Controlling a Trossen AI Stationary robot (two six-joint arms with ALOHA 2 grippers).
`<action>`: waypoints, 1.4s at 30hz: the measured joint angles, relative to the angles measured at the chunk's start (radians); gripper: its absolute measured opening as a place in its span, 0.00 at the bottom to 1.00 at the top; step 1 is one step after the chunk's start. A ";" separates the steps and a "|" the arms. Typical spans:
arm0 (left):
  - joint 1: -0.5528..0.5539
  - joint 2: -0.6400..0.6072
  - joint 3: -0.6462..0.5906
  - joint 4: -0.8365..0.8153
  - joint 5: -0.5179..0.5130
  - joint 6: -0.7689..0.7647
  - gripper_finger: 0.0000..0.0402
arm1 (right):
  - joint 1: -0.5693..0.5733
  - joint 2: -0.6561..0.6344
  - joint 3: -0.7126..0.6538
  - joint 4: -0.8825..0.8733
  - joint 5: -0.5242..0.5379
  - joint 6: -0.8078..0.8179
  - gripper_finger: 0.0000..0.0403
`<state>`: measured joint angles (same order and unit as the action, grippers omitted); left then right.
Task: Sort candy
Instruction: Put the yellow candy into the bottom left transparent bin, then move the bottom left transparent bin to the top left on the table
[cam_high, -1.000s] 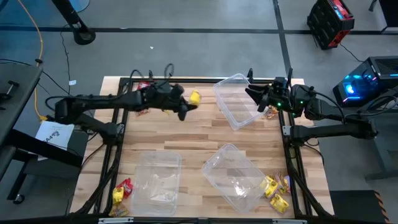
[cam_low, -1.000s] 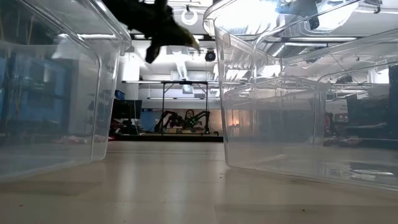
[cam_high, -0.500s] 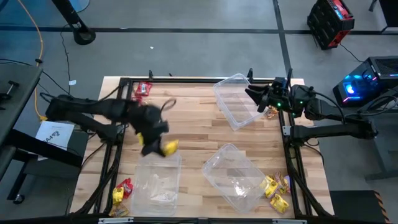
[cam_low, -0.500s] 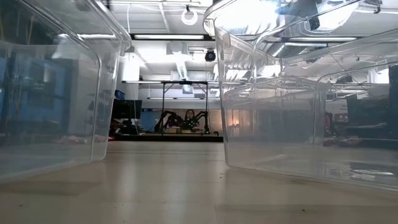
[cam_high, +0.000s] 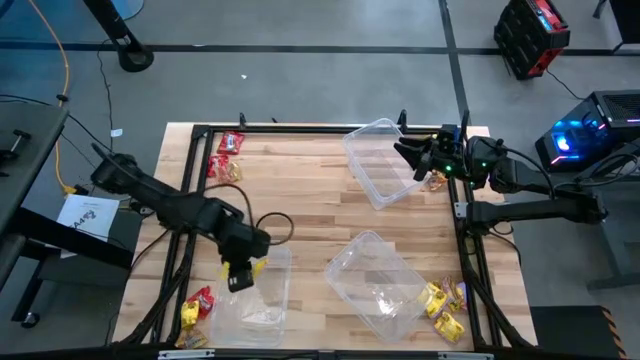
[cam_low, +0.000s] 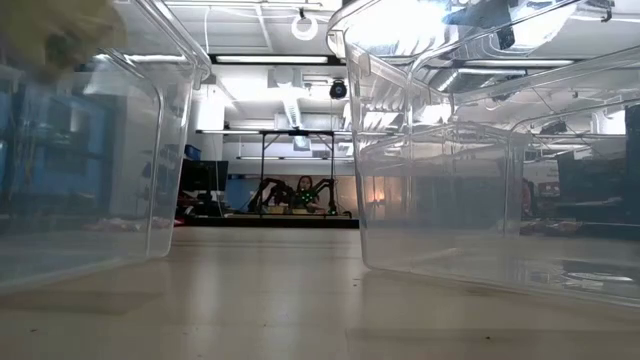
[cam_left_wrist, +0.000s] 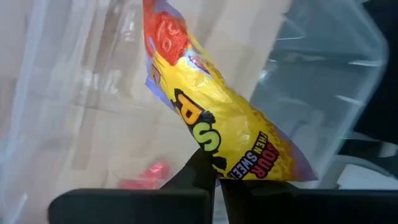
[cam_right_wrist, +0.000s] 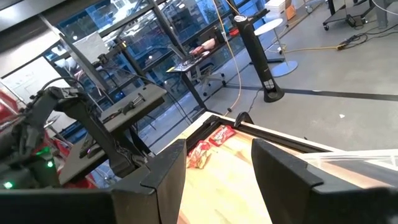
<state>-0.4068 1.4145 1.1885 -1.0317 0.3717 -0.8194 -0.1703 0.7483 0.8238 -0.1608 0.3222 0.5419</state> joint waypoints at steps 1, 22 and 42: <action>0.000 0.013 0.000 0.000 -0.001 0.012 0.05 | 0.000 0.000 0.000 0.000 -0.001 0.000 0.44; 0.211 0.075 0.000 -0.128 -0.515 0.247 0.06 | 0.000 0.000 0.000 -0.003 -0.001 0.039 0.44; 0.720 0.107 0.000 0.221 -0.756 0.459 0.00 | 0.000 0.000 0.000 -0.001 0.000 0.042 0.44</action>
<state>0.3133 1.5215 1.1885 -0.8104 -0.3839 -0.3607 -0.1703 0.7479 0.8234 -0.1616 0.3217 0.5842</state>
